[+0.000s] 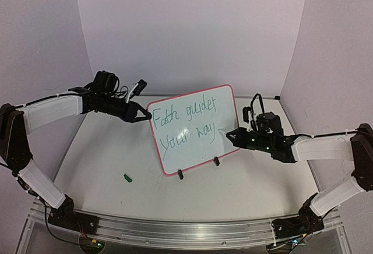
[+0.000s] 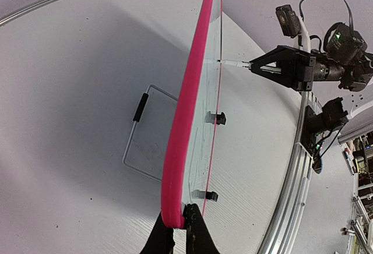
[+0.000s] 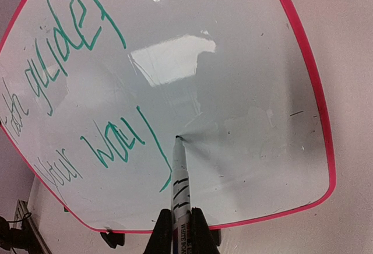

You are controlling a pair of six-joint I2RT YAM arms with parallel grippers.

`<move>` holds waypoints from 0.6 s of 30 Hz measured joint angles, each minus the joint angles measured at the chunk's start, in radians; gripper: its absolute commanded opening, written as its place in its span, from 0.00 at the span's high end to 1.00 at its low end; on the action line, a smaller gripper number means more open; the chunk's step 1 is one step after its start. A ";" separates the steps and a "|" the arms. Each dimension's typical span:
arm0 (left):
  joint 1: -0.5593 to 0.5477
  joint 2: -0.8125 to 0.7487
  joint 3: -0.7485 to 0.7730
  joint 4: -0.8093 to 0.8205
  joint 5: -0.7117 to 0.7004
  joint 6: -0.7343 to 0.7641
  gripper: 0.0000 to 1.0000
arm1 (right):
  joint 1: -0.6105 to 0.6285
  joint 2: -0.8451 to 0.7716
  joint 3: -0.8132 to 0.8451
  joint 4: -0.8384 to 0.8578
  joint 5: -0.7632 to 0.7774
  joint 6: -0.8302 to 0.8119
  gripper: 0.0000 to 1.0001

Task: Write a sentence on the whiteboard

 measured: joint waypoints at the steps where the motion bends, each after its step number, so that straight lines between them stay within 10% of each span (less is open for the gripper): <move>1: 0.000 0.000 0.000 0.000 0.000 0.000 1.00 | 0.000 0.000 0.000 0.000 0.000 -0.001 1.00; 18: -0.001 0.000 0.000 0.000 0.001 0.000 1.00 | 0.000 -0.231 -0.024 -0.076 0.034 0.009 1.00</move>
